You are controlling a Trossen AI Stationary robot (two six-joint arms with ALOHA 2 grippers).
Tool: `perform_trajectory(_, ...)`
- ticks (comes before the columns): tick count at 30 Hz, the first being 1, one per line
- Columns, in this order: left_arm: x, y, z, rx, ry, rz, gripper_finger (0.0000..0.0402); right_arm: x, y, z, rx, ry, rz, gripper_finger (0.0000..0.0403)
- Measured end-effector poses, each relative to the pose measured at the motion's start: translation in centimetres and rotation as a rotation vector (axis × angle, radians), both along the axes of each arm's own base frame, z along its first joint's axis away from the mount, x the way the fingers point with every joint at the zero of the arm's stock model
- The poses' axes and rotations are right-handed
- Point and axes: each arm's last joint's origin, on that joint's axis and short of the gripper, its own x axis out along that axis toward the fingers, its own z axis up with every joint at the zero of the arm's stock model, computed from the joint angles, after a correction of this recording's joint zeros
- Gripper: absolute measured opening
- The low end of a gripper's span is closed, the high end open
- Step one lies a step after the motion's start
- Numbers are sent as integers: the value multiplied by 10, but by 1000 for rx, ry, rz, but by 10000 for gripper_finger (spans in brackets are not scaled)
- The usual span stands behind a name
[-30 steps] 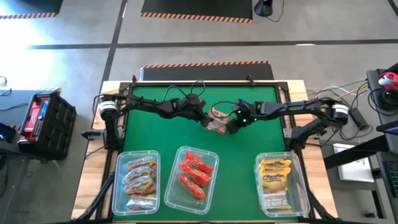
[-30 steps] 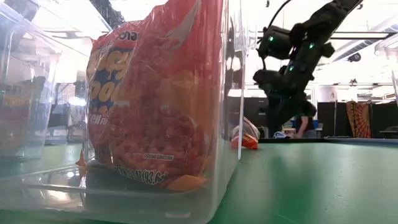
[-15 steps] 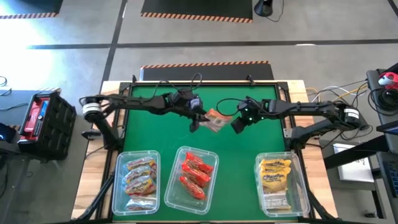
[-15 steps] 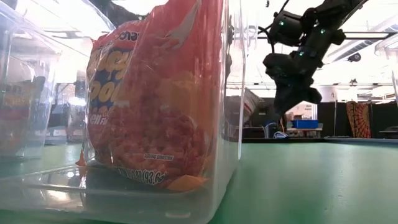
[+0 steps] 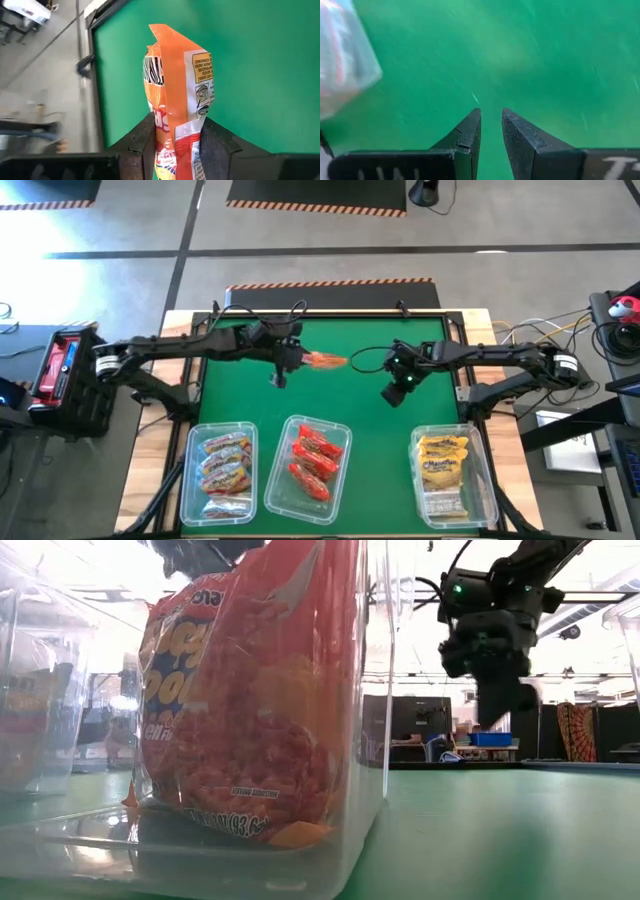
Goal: Sort Maruchan noodles
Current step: Put the orange noodle pack into the middle transparent bin
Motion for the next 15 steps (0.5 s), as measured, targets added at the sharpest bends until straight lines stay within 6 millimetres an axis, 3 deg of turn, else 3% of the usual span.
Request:
perform_trajectory(7,-17,-23,16,197,72,-4,97,-12,5,-4,73,114,52,68)
perform_trajectory(15,-11,-61,19,528,141,45,97,-6,13,4,371,-95,248,68)
